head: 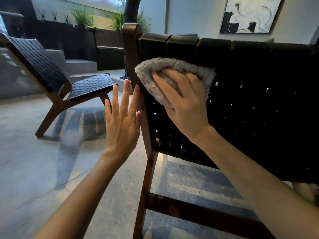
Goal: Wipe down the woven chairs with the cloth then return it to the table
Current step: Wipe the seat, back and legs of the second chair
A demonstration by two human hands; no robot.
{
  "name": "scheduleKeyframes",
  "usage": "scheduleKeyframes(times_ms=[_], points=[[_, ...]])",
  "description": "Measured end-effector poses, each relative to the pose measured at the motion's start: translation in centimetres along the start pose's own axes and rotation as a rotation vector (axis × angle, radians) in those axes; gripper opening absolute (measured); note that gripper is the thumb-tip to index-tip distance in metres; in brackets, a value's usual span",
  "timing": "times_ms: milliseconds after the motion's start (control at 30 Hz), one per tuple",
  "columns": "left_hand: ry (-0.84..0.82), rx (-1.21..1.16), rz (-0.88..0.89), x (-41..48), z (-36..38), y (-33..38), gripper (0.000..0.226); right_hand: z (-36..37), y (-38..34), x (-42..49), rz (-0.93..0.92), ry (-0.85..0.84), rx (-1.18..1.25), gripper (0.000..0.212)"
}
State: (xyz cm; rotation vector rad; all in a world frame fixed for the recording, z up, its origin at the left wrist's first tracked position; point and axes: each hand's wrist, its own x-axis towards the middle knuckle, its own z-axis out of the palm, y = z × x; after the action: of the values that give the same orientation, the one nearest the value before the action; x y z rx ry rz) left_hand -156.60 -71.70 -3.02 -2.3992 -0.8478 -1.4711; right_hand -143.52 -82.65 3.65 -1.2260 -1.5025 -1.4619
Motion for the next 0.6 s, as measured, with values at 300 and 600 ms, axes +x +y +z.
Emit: scheduleKeyframes(times_ms=[300,600], points=[[0.004,-0.015,0.035,-0.3,0.9,-0.5,0.063,4.6,-0.9,-1.8,0.061,-0.156,-0.292,0.036],[-0.078,-0.082,0.033,-3.6,2.9,-0.1,0.068,6.0,-0.5,-12.3,-0.017,-0.476,-0.238,0.039]])
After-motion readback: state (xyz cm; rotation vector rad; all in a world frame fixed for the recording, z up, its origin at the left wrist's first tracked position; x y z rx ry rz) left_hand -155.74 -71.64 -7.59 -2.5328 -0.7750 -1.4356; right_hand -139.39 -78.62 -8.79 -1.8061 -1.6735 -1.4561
